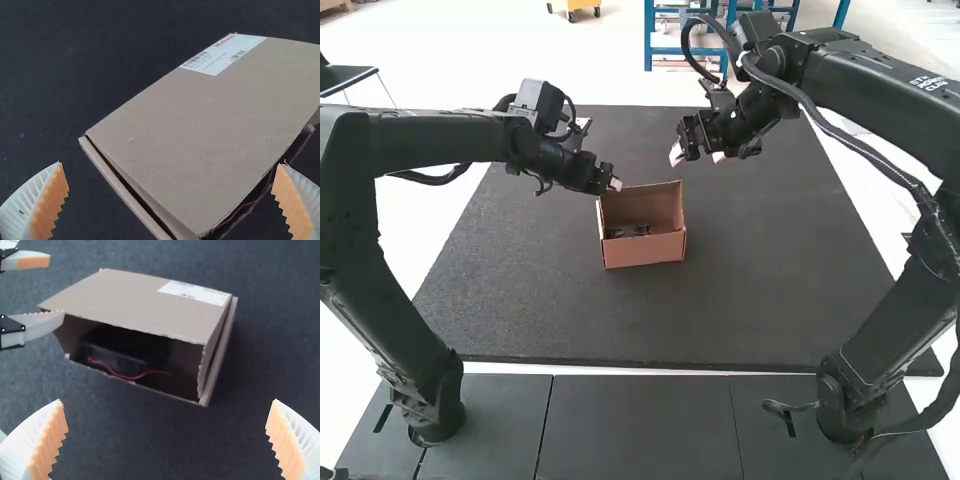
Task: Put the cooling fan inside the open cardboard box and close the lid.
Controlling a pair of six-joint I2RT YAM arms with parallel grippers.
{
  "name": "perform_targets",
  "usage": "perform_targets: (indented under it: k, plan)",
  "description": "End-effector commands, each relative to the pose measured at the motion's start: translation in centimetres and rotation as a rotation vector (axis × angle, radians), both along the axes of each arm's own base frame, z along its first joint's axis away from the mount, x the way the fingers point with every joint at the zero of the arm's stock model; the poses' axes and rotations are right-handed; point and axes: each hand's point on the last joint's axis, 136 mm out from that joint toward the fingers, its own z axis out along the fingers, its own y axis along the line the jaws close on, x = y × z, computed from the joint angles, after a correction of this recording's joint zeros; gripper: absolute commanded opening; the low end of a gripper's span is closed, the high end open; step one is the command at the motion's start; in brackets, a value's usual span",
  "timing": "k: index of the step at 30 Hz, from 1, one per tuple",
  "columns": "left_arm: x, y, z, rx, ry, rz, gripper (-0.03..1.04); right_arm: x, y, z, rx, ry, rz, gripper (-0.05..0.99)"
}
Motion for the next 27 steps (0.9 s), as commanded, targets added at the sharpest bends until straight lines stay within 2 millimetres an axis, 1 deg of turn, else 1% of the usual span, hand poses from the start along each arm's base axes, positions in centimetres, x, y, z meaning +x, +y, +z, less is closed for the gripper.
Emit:
perform_targets:
  k: [1,4,9,12,16,22,27]
  plan:
    - [0.2,-0.3,3.5,-0.028,-0.082,-0.010,0.96,-0.5,0.4,0.8,0.022,-0.020,0.013,0.90]
    - [0.3,-0.2,3.5,-0.029,-0.087,-0.009,0.96,-0.4,0.5,0.5,0.022,-0.018,0.011,0.90]
    - [1.2,-0.6,5.0,-0.062,-0.142,-0.009,0.96,-0.6,0.7,0.0,0.020,-0.013,0.014,0.90]
    - [1.2,-0.6,4.8,-0.064,-0.141,-0.007,0.96,-0.6,0.7,-0.1,0.018,-0.012,0.013,0.90]
    - [1.3,-0.6,3.4,-0.056,-0.120,-0.006,0.96,-0.6,0.7,0.0,0.020,-0.013,0.014,0.90]
    - [1.7,-0.9,0.7,-0.039,-0.072,-0.007,0.96,-0.5,0.7,0.2,0.022,-0.017,0.012,0.90]
    - [2.4,-1.0,-0.6,-0.033,-0.054,-0.005,0.96,-0.4,0.7,0.5,0.026,-0.023,0.011,0.90]
